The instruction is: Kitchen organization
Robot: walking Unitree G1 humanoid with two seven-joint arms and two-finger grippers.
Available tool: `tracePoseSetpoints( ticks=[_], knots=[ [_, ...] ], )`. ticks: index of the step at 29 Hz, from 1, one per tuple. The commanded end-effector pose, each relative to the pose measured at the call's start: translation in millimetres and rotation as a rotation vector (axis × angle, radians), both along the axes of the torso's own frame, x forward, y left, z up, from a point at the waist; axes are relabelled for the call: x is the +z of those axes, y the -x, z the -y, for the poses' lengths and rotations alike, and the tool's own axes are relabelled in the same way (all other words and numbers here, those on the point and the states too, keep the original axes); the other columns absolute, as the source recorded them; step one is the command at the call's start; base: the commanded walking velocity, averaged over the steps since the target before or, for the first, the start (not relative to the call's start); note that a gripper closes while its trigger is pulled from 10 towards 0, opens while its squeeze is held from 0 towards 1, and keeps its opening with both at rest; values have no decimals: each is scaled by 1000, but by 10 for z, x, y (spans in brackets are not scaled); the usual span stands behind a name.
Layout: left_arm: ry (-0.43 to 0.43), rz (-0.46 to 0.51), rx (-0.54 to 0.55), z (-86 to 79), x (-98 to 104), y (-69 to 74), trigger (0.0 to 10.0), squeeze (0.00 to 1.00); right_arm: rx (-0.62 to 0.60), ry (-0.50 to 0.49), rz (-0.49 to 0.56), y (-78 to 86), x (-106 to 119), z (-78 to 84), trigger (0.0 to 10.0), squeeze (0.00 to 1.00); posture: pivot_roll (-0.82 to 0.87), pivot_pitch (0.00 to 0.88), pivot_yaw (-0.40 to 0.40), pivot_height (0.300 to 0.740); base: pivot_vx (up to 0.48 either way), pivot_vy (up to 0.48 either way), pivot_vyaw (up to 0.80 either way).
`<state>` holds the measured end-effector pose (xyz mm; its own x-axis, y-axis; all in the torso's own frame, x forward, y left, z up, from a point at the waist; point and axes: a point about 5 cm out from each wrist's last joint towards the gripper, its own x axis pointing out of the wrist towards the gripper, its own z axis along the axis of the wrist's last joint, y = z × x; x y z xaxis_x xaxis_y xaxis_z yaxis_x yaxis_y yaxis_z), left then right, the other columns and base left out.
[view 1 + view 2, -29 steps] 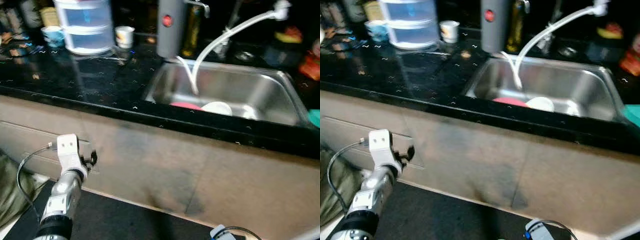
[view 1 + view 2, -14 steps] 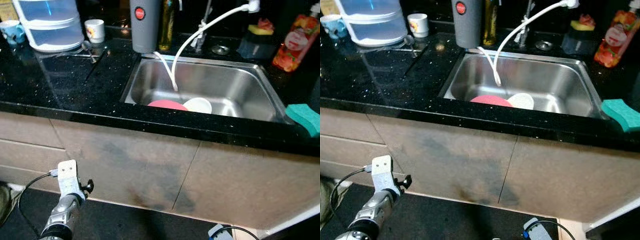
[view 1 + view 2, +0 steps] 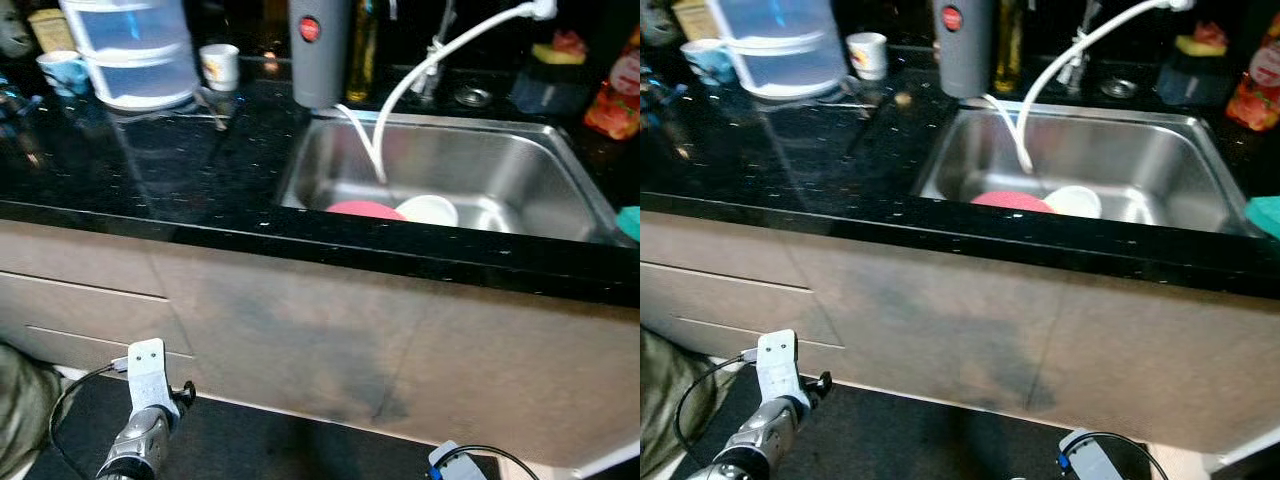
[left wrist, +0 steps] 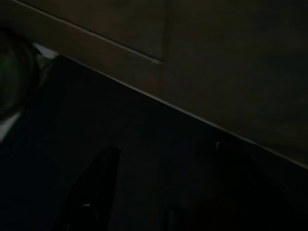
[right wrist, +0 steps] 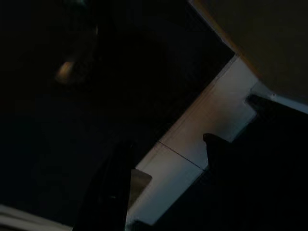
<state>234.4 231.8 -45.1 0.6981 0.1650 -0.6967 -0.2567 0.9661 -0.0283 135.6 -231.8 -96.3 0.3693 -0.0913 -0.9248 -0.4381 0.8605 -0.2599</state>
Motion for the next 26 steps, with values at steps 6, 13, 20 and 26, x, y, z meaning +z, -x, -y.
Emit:
tracePoseSetpoints(
  ticks=[6, 13, 20, 26],
  knots=[
    [-16, -31, 2, -33, -55, 90, 10000, 0, -7, -10, -4, 17, -10, -17, 10000, 0, -4, 0, 4, 740, 0, 394, 0],
    [-7, -48, 5, -12, -93, 135, 10000, 0, -5, -10, -5, 20, -11, -19, 10000, 0, -5, 0, 4, 740, 0, 328, 0],
    [0, -51, -2, -10, -100, 146, 10000, 0, -8, -12, -3, 19, -11, -20, 10000, 0, -7, 0, 5, 740, 0, 0, 0],
    [3, -63, -61, 39, -120, 158, 10000, 0, -9, -14, -3, 20, -11, -21, 10000, 0, -6, 0, 5, 740, 0, -225, 0]
  ],
)
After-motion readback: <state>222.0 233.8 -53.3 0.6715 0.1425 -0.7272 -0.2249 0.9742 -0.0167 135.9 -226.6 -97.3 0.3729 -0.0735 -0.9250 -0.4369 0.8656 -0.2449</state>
